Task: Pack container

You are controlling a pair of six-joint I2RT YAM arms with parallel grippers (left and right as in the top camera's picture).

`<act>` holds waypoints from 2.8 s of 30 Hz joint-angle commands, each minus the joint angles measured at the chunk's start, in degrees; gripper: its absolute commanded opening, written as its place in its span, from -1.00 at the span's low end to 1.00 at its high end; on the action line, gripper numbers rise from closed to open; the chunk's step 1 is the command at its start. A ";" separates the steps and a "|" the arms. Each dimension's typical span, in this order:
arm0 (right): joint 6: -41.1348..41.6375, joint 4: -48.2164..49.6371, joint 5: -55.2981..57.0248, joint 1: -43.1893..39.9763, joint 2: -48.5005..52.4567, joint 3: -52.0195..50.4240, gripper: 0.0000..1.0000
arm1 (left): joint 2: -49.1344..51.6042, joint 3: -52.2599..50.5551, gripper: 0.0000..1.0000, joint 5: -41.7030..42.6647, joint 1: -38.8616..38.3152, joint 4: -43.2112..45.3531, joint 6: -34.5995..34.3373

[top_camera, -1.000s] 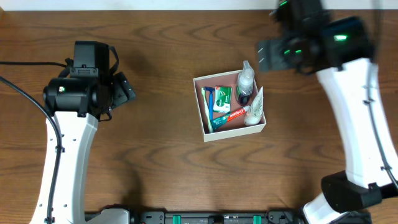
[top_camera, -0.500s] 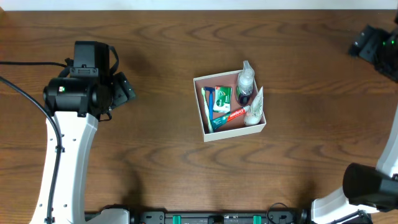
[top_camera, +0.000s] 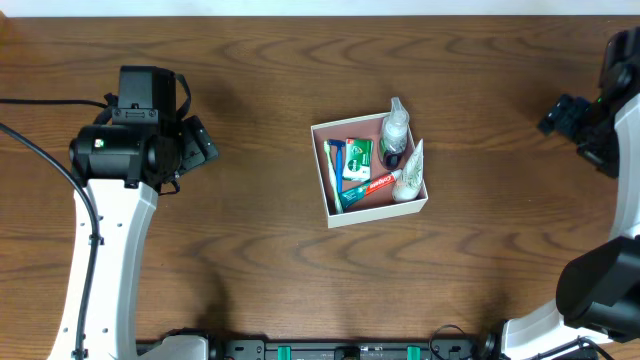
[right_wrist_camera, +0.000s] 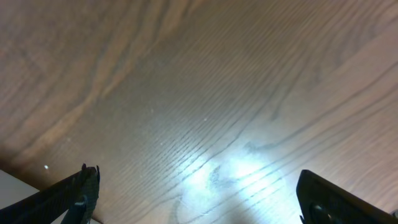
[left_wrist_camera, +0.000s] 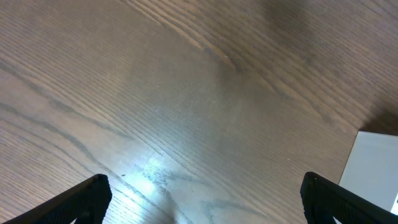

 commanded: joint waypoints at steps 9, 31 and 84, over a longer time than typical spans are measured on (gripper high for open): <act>0.83 0.20 -1.46 -0.15 0.02 -5.49 0.99 | 0.15 0.07 0.96 -0.28 0.24 1.57 -0.90; 0.83 0.20 -1.46 -0.15 0.02 -5.49 0.99 | 0.15 -0.04 0.96 -0.26 0.24 -0.46 -0.66; 0.83 0.20 -1.46 -0.15 0.02 -5.49 0.99 | -75.60 -78.90 0.96 10.47 1.07 72.04 17.77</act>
